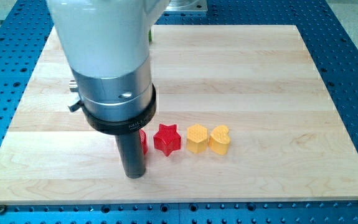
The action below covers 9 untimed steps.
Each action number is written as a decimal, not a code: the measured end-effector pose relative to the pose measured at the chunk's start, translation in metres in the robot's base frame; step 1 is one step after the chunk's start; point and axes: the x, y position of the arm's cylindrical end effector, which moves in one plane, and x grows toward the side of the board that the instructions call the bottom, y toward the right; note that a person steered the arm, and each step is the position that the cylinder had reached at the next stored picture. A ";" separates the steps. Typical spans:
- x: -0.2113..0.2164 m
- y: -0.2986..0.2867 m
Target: Separate the yellow and red blocks from each other
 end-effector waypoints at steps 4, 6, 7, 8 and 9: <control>-0.080 0.044; -0.029 0.055; -0.029 0.059; -0.029 0.104; -0.034 0.165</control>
